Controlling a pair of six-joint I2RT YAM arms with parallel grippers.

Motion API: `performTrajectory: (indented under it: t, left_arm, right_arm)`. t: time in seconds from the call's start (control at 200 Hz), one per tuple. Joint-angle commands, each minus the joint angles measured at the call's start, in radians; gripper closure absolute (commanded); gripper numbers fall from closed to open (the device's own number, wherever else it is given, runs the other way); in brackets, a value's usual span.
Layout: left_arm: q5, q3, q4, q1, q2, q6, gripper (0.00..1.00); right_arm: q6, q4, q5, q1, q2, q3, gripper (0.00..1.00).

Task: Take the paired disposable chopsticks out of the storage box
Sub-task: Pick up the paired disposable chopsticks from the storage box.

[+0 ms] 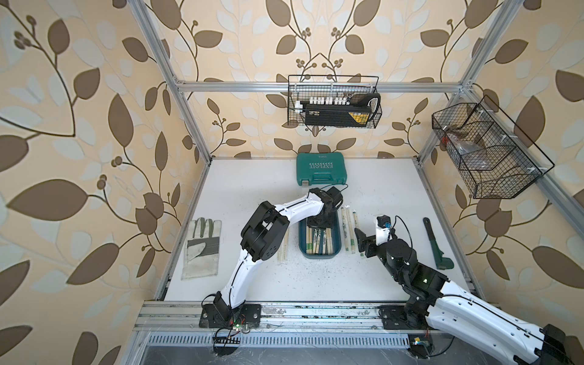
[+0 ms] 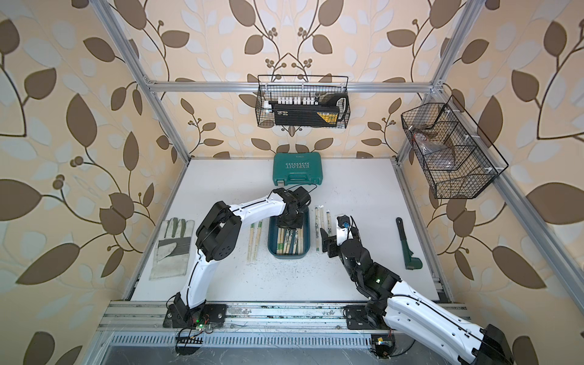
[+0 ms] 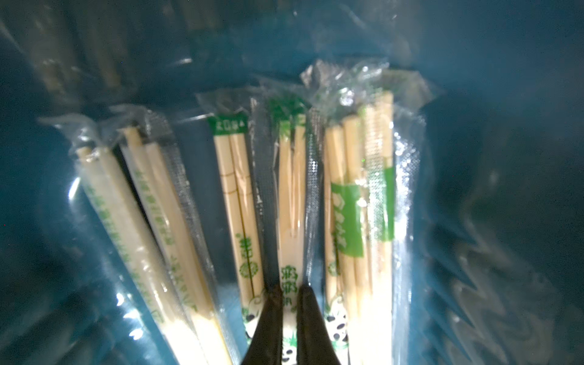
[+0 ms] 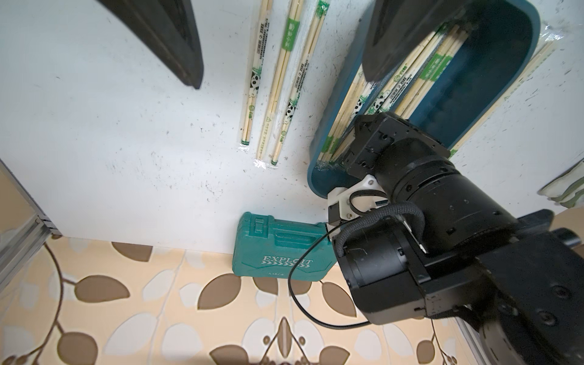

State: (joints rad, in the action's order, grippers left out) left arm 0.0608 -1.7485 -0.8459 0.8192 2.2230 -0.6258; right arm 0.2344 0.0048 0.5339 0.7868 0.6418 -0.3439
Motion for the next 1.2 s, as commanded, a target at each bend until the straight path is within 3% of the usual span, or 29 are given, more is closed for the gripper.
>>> performTrajectory:
  t: [0.0, 0.661, 0.917, 1.198]
  left_arm:
    - [-0.004, -0.002, -0.02, -0.002, -0.011, 0.003, 0.95]
    - [0.015, 0.019, -0.05, -0.002, -0.171, 0.003, 1.0]
    - [0.029, 0.085, -0.069, -0.022, -0.328, 0.009, 1.0]
    - [-0.014, 0.256, -0.077, -0.14, -0.578, 0.032, 1.0]
  right_arm:
    - [-0.01, 0.018, -0.009, 0.001, -0.006, 0.005, 0.18]
    - [-0.013, 0.018, -0.006, 0.002, 0.005, 0.003, 0.18]
    - [-0.014, 0.022, -0.008, 0.002, 0.011, 0.002, 0.18]
    - [-0.023, 0.025, -0.021, 0.002, 0.015, 0.005, 0.16]
